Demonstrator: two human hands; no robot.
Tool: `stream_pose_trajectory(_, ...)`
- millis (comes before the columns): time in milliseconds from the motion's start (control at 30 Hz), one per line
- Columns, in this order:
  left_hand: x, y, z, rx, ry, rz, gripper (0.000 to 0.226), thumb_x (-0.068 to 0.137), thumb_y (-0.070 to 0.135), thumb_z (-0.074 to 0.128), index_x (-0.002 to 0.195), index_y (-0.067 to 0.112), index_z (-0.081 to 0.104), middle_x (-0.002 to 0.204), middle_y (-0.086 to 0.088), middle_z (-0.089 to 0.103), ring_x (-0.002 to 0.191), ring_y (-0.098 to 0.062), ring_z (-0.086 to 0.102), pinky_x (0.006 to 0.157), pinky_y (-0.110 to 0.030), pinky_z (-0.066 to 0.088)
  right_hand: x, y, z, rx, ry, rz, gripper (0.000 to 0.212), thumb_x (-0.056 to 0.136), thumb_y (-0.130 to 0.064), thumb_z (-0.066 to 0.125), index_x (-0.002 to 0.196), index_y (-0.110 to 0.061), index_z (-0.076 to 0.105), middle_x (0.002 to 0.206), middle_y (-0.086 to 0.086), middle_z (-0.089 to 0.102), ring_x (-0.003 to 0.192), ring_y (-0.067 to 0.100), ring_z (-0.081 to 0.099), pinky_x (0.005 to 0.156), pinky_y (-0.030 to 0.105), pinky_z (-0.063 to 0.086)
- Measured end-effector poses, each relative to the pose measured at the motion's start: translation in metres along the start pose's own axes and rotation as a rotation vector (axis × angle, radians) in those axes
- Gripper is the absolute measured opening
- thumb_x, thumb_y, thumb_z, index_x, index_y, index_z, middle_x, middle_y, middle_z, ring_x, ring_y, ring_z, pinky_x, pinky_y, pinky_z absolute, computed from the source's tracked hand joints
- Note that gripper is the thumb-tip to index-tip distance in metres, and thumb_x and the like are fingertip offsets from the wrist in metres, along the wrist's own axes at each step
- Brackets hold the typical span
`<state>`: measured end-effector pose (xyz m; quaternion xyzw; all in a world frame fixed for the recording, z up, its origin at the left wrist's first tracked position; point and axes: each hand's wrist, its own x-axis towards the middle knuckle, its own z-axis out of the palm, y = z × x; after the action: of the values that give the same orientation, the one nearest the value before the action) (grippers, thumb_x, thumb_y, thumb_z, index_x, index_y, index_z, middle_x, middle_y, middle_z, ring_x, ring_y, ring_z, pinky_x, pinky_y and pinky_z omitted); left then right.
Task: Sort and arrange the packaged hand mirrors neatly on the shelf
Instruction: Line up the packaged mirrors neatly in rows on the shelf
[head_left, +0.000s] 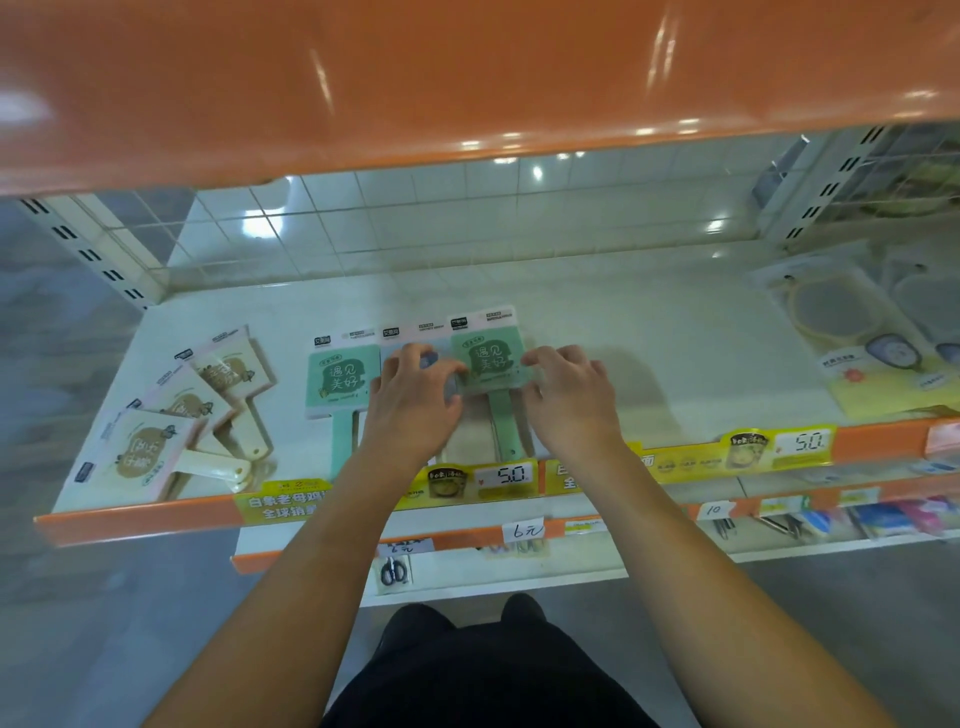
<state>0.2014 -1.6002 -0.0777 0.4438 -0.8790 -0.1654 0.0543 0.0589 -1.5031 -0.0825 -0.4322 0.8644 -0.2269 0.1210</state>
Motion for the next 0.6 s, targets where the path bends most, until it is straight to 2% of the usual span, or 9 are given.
stream_pose_trajectory(200,-0.014,0.001,0.004,0.001,0.055,0.0,0.045,0.089,0.029,0.051,0.134,0.029,0.047,0.141,-0.001,0.037,0.13,-0.023,0.034,0.103,-0.041,0.029,-0.003,-0.008,0.0,0.053,0.069,-0.098,0.029,0.088,-0.02,0.06,0.117,-0.023,0.064,0.124,0.002,0.053,0.114,0.028,0.047,0.095,0.041,0.042)
stream_pose_trajectory(367,-0.026,-0.003,0.001,0.009,0.179,-0.028,0.04,0.089,0.031,0.054,0.129,0.021,0.052,0.134,-0.003,0.047,0.12,-0.027,0.047,0.096,-0.041,0.037,-0.006,-0.021,0.005,0.075,0.067,-0.223,0.032,0.085,-0.026,0.064,0.115,-0.018,0.066,0.122,0.007,0.057,0.111,0.033,0.05,0.092,0.043,0.045)
stream_pose_trajectory(500,-0.045,-0.019,-0.006,0.053,0.262,-0.077,0.041,0.088,0.037,0.045,0.123,0.017,0.056,0.127,-0.006,0.055,0.11,-0.031,0.055,0.084,-0.043,0.045,-0.008,-0.041,0.014,0.076,-0.042,-0.269,0.038,0.087,-0.029,0.061,0.124,-0.022,0.061,0.129,0.003,0.052,0.12,0.029,0.044,0.099,0.042,0.04)
stream_pose_trajectory(600,-0.061,-0.037,-0.013,0.106,0.304,-0.149,0.045,0.088,0.04,0.042,0.122,0.014,0.058,0.124,-0.007,0.058,0.108,-0.032,0.058,0.082,-0.045,0.049,-0.011,-0.063,0.022,0.072,-0.124,-0.352,0.039,0.09,-0.031,0.057,0.128,-0.023,0.056,0.131,0.001,0.049,0.123,0.028,0.042,0.103,0.042,0.037)
